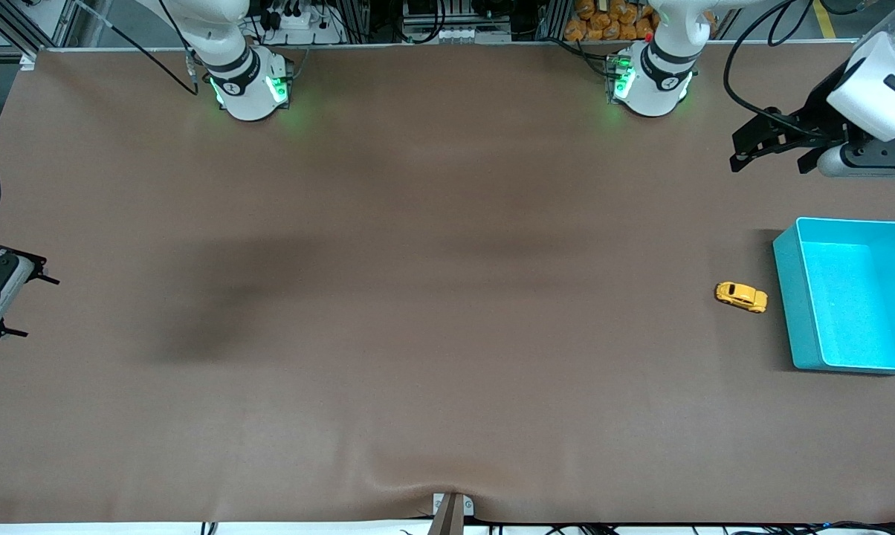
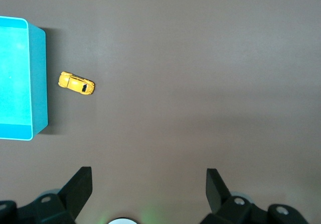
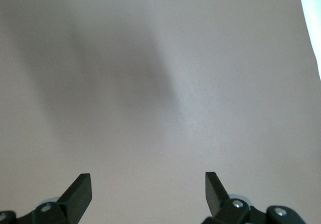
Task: Wind and store yellow beetle car
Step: 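Move the left gripper down to the car beside the teal bin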
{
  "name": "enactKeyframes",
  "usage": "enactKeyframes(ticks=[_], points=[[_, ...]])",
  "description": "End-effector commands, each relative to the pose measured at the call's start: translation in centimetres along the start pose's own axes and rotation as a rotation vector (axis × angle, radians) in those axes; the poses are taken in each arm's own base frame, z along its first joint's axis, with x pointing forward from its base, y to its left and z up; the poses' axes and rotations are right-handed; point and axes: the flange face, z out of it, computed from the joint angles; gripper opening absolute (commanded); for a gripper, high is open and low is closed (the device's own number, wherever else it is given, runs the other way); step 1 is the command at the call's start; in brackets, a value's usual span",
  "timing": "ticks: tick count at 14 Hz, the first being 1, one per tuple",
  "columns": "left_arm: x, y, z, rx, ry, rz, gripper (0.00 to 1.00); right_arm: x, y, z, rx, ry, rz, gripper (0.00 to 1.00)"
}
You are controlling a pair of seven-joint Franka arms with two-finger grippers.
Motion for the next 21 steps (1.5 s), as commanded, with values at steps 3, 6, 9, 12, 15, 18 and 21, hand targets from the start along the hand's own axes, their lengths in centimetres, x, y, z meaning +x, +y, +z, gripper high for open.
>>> enactKeyframes(ticks=[3,6,9,12,15,18,21], points=[[2.9,-2.2,4.1,0.064,-0.066,-0.028,1.0,2.1,-1.2,-1.9,0.008,0.006,0.063,1.0],[5.3,-4.3,8.3,0.064,-0.143,-0.067,1.0,3.4,-2.7,-3.8,0.029,0.004,0.065,1.0],[9.1,-8.6,16.5,0.08,-0.26,-0.184,1.0,6.1,-3.5,-5.3,0.013,0.001,0.155,1.0],[12.9,-18.3,25.0,0.139,-0.254,-0.292,1.0,5.2,-3.1,-4.2,0.036,0.003,0.183,1.0],[13.9,-21.6,28.1,0.127,-0.232,-0.329,1.0,5.2,-3.2,-5.1,0.023,0.004,0.268,1.0],[13.9,-21.9,29.0,0.123,-0.24,-0.338,1.0,5.7,-3.3,-8.5,0.008,-0.002,0.461,1.0],[13.6,-21.2,29.6,0.146,-0.247,-0.446,1.0,5.2,-3.3,-10.2,-0.016,0.016,0.645,1.0]])
